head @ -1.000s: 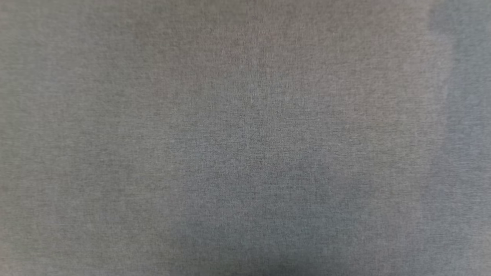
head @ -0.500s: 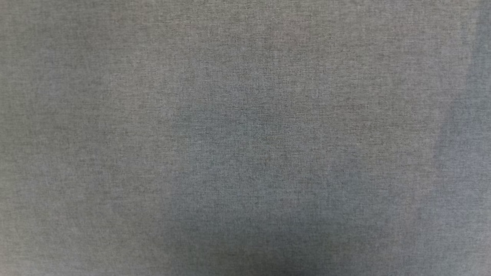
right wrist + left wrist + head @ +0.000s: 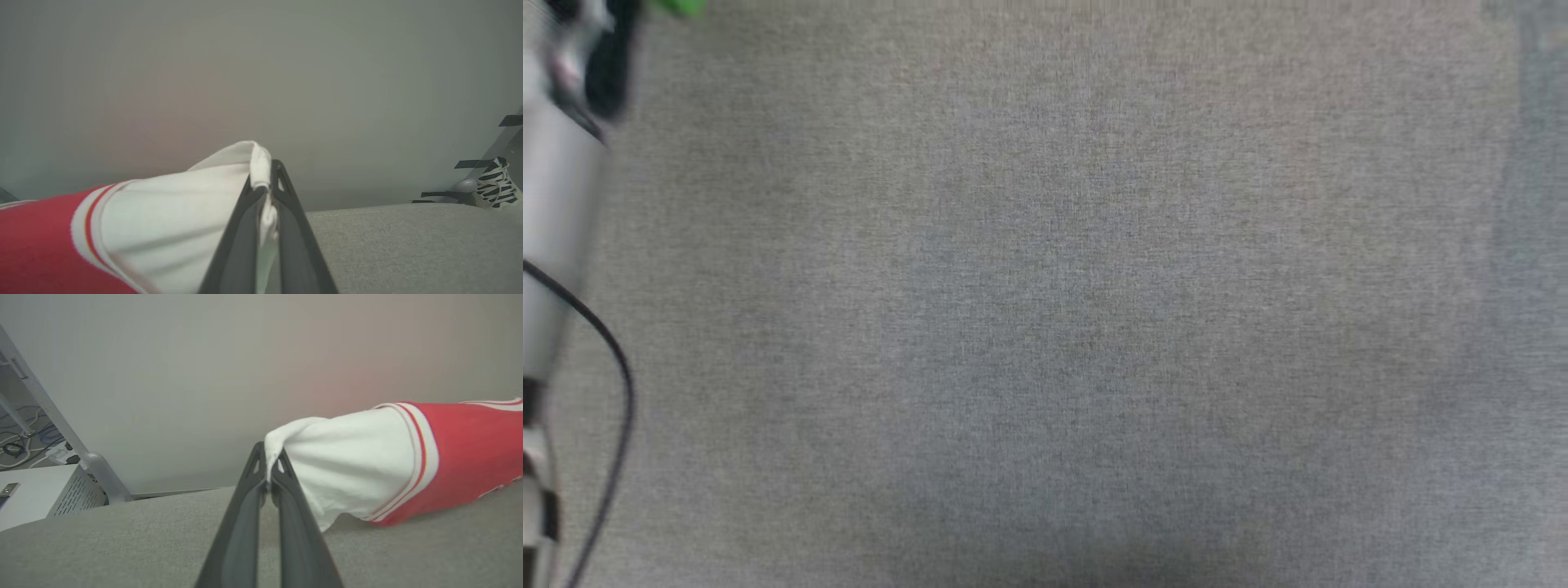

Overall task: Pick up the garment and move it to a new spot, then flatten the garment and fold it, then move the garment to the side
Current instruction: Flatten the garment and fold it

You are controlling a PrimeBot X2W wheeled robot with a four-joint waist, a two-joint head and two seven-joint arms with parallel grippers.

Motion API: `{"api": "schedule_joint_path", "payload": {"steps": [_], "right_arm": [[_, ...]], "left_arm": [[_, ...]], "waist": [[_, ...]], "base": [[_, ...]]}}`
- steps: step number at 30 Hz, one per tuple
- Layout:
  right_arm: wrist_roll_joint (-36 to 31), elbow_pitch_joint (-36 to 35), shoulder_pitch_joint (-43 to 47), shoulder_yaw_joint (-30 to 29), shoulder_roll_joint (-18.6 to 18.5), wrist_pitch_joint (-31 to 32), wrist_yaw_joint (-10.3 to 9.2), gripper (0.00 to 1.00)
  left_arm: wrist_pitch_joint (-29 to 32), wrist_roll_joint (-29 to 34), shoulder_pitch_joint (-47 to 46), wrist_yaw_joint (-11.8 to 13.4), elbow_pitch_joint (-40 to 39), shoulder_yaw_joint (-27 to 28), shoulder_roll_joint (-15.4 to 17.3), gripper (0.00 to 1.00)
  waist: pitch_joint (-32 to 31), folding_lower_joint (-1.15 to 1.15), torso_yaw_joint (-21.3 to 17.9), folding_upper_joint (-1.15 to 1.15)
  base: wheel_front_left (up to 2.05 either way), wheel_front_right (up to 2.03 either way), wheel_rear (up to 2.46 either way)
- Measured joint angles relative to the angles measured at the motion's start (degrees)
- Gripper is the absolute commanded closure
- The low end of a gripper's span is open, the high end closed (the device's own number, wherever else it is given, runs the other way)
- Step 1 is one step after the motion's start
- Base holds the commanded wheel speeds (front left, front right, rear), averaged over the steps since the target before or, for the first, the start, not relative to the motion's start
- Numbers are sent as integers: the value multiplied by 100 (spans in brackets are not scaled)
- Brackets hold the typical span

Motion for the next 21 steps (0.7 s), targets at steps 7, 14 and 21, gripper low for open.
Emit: {"api": "schedule_joint_path", "payload": {"steps": [7, 14, 21], "right_arm": [[816, -493, 1519, 300, -205, -8, 0, 100], [1594, -1198, 3105, 530, -360, 40, 0, 100], [2107, -1868, 4448, 745, -625, -5, 0, 100]], "left_arm": [[-7, -300, 1270, -18, -129, -162, -176, 100], [67, -646, 2635, -23, -390, -275, -59, 100], [99, -925, 3843, 166, -666, -320, 99, 100]], "waist": [[-598, 0, 60, 0], [-1231, 0, 109, 0], [-1812, -1, 113, 0]], "base": [[0, 0, 0], [0, 0, 0], [0, 0, 0]]}}
